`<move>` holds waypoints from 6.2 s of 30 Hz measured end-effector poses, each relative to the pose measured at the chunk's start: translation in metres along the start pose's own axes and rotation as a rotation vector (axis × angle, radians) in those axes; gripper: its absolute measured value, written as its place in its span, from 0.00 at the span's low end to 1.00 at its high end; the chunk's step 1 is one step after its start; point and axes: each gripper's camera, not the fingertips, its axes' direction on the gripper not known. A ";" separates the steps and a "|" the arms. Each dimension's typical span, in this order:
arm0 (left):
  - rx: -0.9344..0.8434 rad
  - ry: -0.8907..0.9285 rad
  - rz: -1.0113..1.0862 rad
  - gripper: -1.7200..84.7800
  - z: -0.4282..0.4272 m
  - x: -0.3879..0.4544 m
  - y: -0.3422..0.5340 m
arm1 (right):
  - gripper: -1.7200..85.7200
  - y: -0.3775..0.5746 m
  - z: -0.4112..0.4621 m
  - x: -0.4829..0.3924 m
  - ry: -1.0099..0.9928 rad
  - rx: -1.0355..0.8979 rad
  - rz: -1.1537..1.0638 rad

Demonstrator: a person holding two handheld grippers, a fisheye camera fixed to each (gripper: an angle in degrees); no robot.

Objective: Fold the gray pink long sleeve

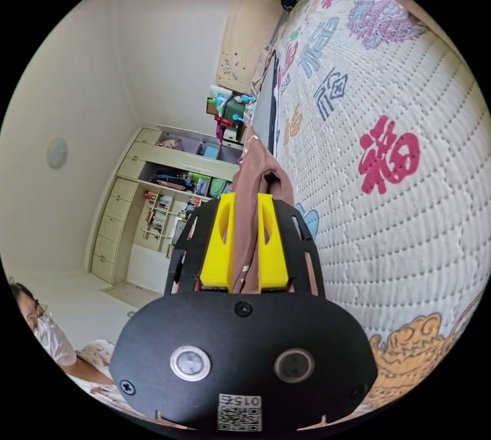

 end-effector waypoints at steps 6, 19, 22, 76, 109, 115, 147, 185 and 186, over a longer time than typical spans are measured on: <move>0.052 -0.044 0.063 0.12 -0.004 0.020 -0.020 | 0.12 -0.014 0.020 0.011 0.020 0.022 0.051; 0.047 -0.044 0.116 0.13 0.035 0.050 -0.054 | 0.10 -0.029 0.041 0.022 0.045 0.047 0.049; 0.040 -0.029 0.105 0.10 0.043 0.050 -0.053 | 0.10 -0.028 0.045 0.022 0.068 0.078 0.055; 0.111 0.228 -0.415 0.11 0.240 -0.098 0.094 | 0.12 0.357 0.225 0.083 0.401 -0.634 -0.794; 0.549 0.106 -0.830 0.12 0.226 -0.300 0.364 | 0.10 0.518 0.320 0.165 0.686 -0.533 -0.720; 0.582 0.178 -1.118 0.15 0.245 -0.439 0.423 | 0.07 0.509 0.360 0.188 0.781 -0.667 -0.688; 0.679 -0.018 -0.184 0.02 0.271 -0.398 0.079 | 0.02 0.475 0.451 0.199 0.953 -0.881 -0.583; 0.260 0.543 -0.597 0.08 0.388 -0.306 0.000 | 0.03 0.492 0.345 0.193 0.853 -0.508 -0.519; 0.276 0.536 -0.591 0.08 0.384 -0.304 -0.001 | 0.03 0.489 0.342 0.193 0.841 -0.508 -0.501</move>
